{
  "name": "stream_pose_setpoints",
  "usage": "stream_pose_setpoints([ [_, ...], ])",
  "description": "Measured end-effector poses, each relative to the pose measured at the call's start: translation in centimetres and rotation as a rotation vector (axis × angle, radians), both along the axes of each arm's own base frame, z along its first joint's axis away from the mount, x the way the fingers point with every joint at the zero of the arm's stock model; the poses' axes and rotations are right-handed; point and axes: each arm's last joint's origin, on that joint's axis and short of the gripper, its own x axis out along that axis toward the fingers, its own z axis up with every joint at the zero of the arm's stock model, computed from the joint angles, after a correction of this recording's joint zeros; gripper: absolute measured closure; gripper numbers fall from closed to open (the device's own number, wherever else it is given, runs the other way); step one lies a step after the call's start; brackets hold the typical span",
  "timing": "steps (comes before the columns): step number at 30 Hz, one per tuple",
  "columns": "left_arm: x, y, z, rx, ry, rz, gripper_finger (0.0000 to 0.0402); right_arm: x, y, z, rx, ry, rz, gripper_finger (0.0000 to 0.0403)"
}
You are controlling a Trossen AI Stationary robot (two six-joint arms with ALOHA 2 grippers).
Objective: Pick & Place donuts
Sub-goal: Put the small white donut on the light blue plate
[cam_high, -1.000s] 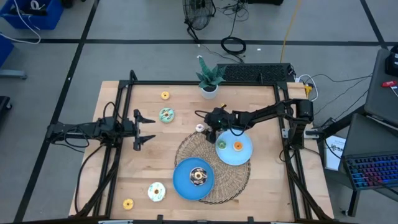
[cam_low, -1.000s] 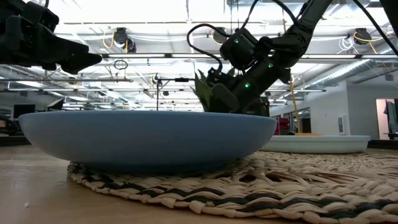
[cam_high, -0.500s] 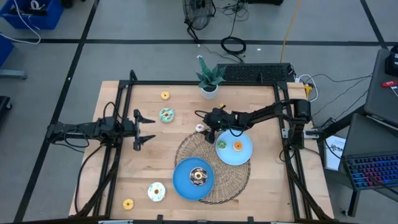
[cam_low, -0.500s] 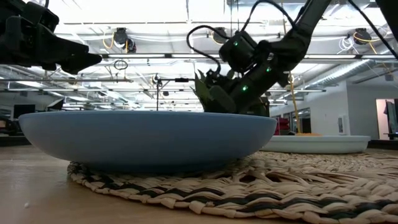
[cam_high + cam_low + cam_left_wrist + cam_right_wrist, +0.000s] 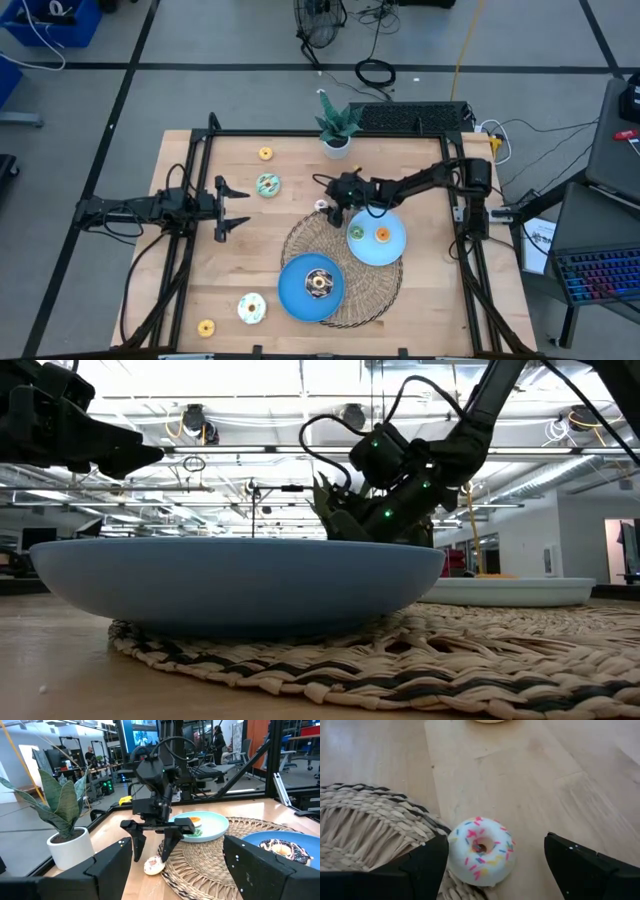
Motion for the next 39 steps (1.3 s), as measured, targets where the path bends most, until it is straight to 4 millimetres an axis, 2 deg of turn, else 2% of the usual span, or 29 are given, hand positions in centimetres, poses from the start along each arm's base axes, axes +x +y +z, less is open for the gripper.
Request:
stream_pose_setpoints([
  [8,0.0,0.0,0.0,0.0,0.0,0.0,0.0096,0.2,-0.2,-1.2,0.03,-0.002,0.02,0.0094],
  [17,0.0,0.0,0.0,0.0,0.0,0.0,0.0096,0.3,-0.1,-1.2,0.031,-0.017,0.02,0.0099],
  [33,0.0,0.0,0.0,0.0,0.0,0.0,0.0096,0.4,-0.1,-1.0,0.025,-0.03,0.024,0.0217],
  [39,0.0,0.0,0.0,0.0,0.0,0.0,0.0096,0.7,0.3,-0.7,0.001,-0.07,0.049,0.0247],
])
